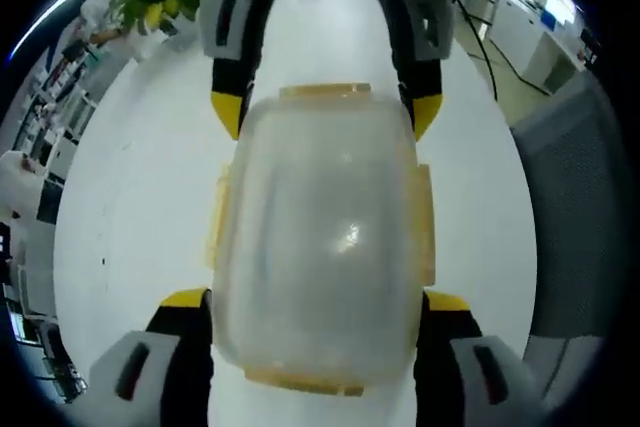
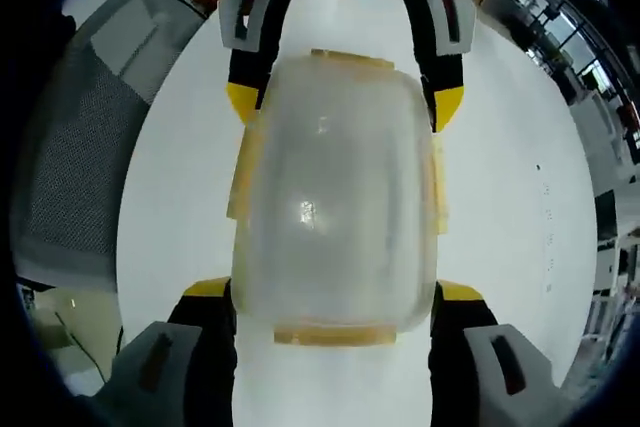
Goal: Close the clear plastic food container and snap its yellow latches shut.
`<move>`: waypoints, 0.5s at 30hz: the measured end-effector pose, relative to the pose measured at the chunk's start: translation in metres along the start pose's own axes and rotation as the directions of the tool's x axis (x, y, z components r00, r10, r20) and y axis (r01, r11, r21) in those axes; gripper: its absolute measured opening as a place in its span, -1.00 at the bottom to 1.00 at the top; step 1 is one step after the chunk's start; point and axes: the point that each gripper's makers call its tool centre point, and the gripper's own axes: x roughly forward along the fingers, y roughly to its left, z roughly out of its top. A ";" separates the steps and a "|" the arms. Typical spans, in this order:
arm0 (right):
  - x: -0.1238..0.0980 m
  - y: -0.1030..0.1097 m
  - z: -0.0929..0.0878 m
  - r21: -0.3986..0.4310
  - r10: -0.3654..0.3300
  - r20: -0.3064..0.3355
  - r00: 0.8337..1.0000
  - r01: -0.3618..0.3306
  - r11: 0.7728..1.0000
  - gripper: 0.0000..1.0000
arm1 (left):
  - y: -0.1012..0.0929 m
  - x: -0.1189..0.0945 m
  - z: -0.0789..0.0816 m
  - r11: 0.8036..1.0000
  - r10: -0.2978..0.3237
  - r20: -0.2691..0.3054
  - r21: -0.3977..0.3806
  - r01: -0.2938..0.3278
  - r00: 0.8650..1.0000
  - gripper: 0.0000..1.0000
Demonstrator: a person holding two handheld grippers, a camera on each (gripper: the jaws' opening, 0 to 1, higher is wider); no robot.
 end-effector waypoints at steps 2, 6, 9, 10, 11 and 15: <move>0.000 0.001 0.000 -0.004 0.002 0.007 1.000 -0.002 1.000 0.54 | 0.000 0.000 0.000 1.000 -0.006 0.000 -0.006 0.006 1.000 0.61; 0.000 0.002 0.002 -0.012 0.005 -0.002 1.000 -0.005 1.000 0.54 | -0.002 0.000 -0.001 1.000 -0.004 -0.013 -0.010 0.004 1.000 0.61; 0.000 0.003 0.003 -0.014 0.007 -0.011 1.000 -0.007 1.000 0.54 | -0.003 -0.001 -0.001 1.000 -0.002 -0.016 -0.010 0.002 1.000 0.61; 0.000 0.003 0.003 -0.012 0.007 -0.010 1.000 -0.007 1.000 0.54 | -0.003 -0.001 -0.002 1.000 -0.002 -0.014 -0.011 0.002 1.000 0.61; 0.000 0.003 0.003 -0.011 0.008 -0.007 1.000 -0.008 1.000 0.54 | -0.003 -0.001 -0.002 1.000 -0.002 -0.014 -0.010 0.002 1.000 0.61; 0.001 0.005 0.008 -0.005 0.007 0.007 1.000 -0.007 1.000 0.54 | -0.003 -0.002 -0.006 1.000 -0.004 -0.027 -0.003 0.004 1.000 0.61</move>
